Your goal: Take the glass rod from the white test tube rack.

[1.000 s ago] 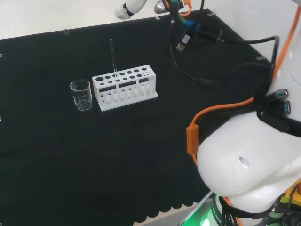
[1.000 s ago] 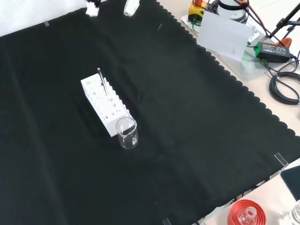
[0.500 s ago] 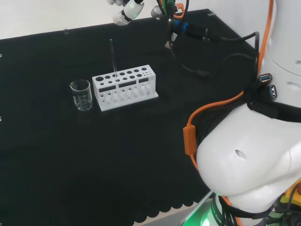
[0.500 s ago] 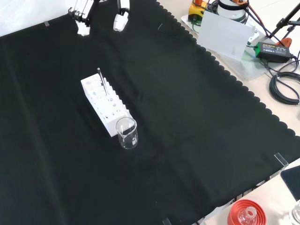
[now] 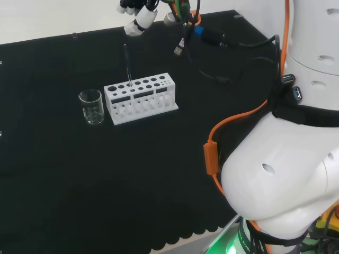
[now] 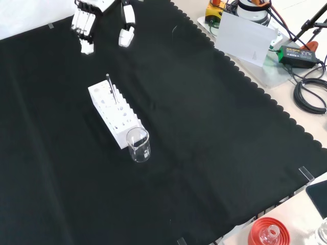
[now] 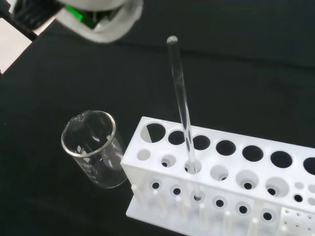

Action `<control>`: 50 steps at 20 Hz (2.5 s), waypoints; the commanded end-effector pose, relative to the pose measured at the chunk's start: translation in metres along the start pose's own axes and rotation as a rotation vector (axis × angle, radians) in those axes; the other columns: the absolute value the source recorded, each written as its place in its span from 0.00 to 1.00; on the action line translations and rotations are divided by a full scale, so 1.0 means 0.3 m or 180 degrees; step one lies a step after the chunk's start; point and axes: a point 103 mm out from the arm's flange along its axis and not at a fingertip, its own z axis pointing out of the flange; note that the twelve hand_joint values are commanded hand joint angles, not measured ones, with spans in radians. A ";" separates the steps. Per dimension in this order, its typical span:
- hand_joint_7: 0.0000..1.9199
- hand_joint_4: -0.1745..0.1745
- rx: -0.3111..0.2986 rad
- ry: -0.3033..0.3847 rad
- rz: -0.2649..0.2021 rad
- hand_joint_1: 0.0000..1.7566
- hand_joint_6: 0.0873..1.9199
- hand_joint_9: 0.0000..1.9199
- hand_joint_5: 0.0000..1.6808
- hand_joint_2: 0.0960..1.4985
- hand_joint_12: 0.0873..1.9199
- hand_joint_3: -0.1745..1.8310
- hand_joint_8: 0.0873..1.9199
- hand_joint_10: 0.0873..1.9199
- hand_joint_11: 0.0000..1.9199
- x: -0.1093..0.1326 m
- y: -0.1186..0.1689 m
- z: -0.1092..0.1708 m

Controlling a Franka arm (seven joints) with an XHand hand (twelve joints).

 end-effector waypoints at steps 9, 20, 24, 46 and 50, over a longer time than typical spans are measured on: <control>0.33 0.00 0.0073 0.0071 -0.0034 0.54 0.28 0.36 0.27 0.28 0.64 0.46 0.41 0.39 0.33 0.014 0.072 0.068; 0.34 0.00 0.0208 0.0230 -0.0053 0.52 0.30 0.37 0.27 0.28 0.64 0.45 0.41 0.39 0.34 0.027 0.116 0.148; 0.35 0.00 0.0234 0.0255 -0.0059 0.52 0.32 0.38 0.28 0.28 0.63 0.45 0.41 0.39 0.35 0.032 0.125 0.167; 0.42 0.00 0.0382 0.0304 -0.0047 0.49 0.39 0.44 0.32 0.32 0.61 0.43 0.39 0.37 0.42 0.010 0.162 0.265; 0.45 0.00 0.0432 0.0256 -0.0053 0.50 0.41 0.48 0.34 0.33 0.60 0.42 0.37 0.35 0.45 0.014 0.171 0.280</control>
